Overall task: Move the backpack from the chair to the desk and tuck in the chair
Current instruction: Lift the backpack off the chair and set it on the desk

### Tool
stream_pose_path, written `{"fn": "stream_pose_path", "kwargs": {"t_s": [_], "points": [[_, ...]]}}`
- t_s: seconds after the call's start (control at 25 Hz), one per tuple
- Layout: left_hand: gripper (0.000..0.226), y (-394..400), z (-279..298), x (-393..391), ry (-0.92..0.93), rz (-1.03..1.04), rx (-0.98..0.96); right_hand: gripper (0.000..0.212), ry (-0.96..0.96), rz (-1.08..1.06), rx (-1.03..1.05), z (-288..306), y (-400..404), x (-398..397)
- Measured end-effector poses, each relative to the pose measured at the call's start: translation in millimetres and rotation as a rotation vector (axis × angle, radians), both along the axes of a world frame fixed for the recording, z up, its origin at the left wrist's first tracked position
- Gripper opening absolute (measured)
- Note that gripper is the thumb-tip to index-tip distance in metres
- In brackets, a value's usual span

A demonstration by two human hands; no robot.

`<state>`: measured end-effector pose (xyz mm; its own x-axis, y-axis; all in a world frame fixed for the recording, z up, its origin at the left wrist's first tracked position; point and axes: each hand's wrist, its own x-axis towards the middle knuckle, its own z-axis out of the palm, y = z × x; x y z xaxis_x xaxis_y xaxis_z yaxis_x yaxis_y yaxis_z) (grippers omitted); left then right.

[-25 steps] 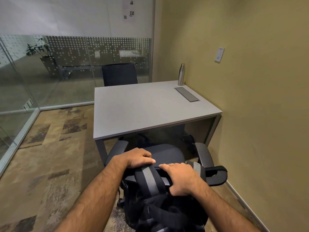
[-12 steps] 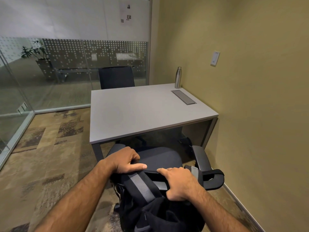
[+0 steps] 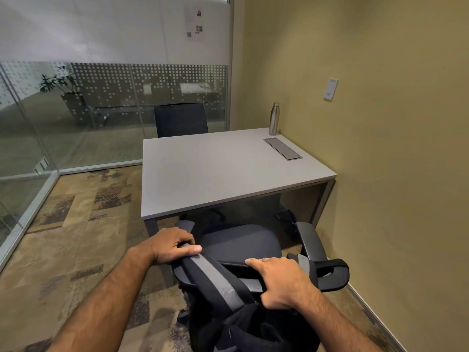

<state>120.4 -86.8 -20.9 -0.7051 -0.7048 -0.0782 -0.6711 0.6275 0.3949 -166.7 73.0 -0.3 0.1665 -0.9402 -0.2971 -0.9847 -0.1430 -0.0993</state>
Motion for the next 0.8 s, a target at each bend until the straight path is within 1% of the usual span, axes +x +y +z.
{"fn": "stream_pose_path", "kwargs": {"t_s": [0.04,0.08,0.16,0.28,0.4,0.48,0.52,0.56,0.6,0.64,0.68,0.72,0.76,0.8], "points": [[0.066,0,-5,5,0.027,0.061,0.015,0.082,0.0,-0.002,0.0,0,1,0],[0.064,2,-11,6,0.092,0.118,0.038,0.082,0.004,-0.006,-0.002,0,1,0],[0.06,10,-24,6,0.272,0.211,0.056,0.082,0.007,-0.019,0.002,-1,1,-1],[0.057,26,-34,8,0.463,0.255,-0.04,0.082,0.016,-0.027,0.017,0,0,-2],[0.055,47,-34,15,0.585,0.267,-0.152,0.08,0.026,-0.02,-0.002,-1,-1,0],[0.051,62,-30,15,0.65,0.273,-0.208,0.084,0.024,-0.028,-0.015,-2,0,1],[0.051,69,-29,13,0.673,0.274,-0.235,0.089,-0.011,-0.024,-0.016,-2,1,-1],[0.052,77,-28,11,0.696,0.277,-0.266,0.092,-0.091,-0.004,-0.007,-2,3,-6],[0.054,84,-27,7,0.721,0.279,-0.293,0.093,-0.228,0.011,-0.001,0,6,-11],[0.057,90,-26,4,0.749,0.277,-0.306,0.091,-0.406,-0.023,-0.038,2,8,-18],[0.063,95,-24,1,0.77,0.264,-0.312,0.088,-0.565,-0.137,-0.141,2,8,-28],[0.069,100,-21,-3,0.779,0.244,-0.314,0.087,-0.627,-0.33,-0.277,1,6,-44],[0.073,103,-17,-7,0.781,0.223,-0.312,0.092,-0.535,-0.554,-0.36,2,2,-60],[0.075,105,-14,-11,0.776,0.203,-0.308,0.101,-0.35,-0.759,-0.296,4,0,-76]]}}
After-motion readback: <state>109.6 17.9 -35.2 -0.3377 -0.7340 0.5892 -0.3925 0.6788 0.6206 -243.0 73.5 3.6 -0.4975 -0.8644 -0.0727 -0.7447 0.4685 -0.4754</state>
